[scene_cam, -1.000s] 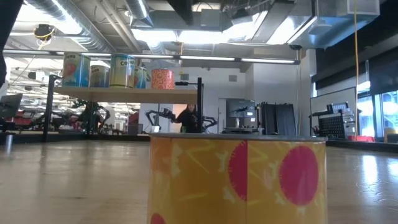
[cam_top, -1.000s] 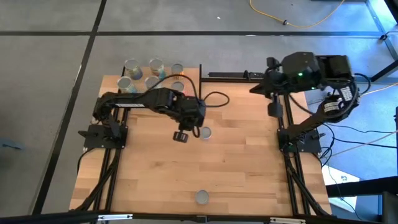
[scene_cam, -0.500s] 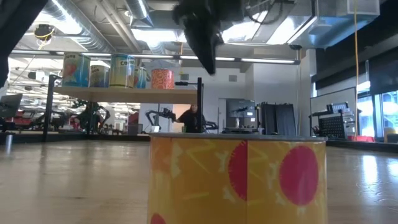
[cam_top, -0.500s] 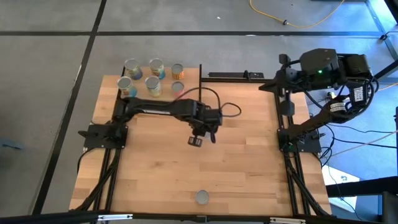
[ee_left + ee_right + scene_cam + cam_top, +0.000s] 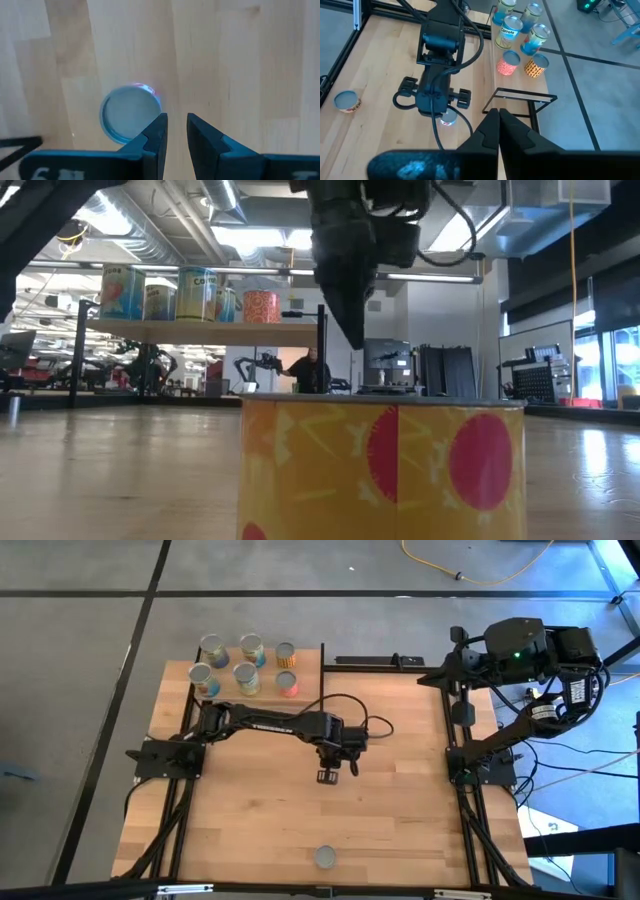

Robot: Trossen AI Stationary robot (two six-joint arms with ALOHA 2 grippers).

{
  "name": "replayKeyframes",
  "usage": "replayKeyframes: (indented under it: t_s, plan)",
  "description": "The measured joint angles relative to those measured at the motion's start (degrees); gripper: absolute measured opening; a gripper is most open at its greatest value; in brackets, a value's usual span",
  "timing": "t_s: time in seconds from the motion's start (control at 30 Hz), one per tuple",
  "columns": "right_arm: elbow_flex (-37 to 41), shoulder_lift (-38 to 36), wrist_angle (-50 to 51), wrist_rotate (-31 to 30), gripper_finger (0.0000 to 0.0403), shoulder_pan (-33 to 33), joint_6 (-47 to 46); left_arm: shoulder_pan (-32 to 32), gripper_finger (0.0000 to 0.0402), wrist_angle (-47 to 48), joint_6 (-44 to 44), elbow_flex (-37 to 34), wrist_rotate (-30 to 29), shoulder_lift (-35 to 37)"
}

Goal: Pick and place cans onto a shelf
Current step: Put the blue tuna can on the shelf

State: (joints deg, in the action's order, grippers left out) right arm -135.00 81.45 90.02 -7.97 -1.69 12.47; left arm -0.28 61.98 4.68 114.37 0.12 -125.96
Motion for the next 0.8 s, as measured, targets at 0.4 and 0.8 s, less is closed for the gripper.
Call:
replayKeyframes:
  t_s: [0.4, 0.8]
  plan:
    - [0.0, 0.02, -0.02, 0.0, 0.0006, 0.0, 0.02, -0.02, 0.0065, -4.41, -7.88, 0.08, -2.62, -4.89]
    - [0.01, 0.02, 0.0, 0.0, 0.0006, 0.0, 0.04, 0.12, 0.0065, -3.11, -13.59, 0.02, -6.58, -5.13]
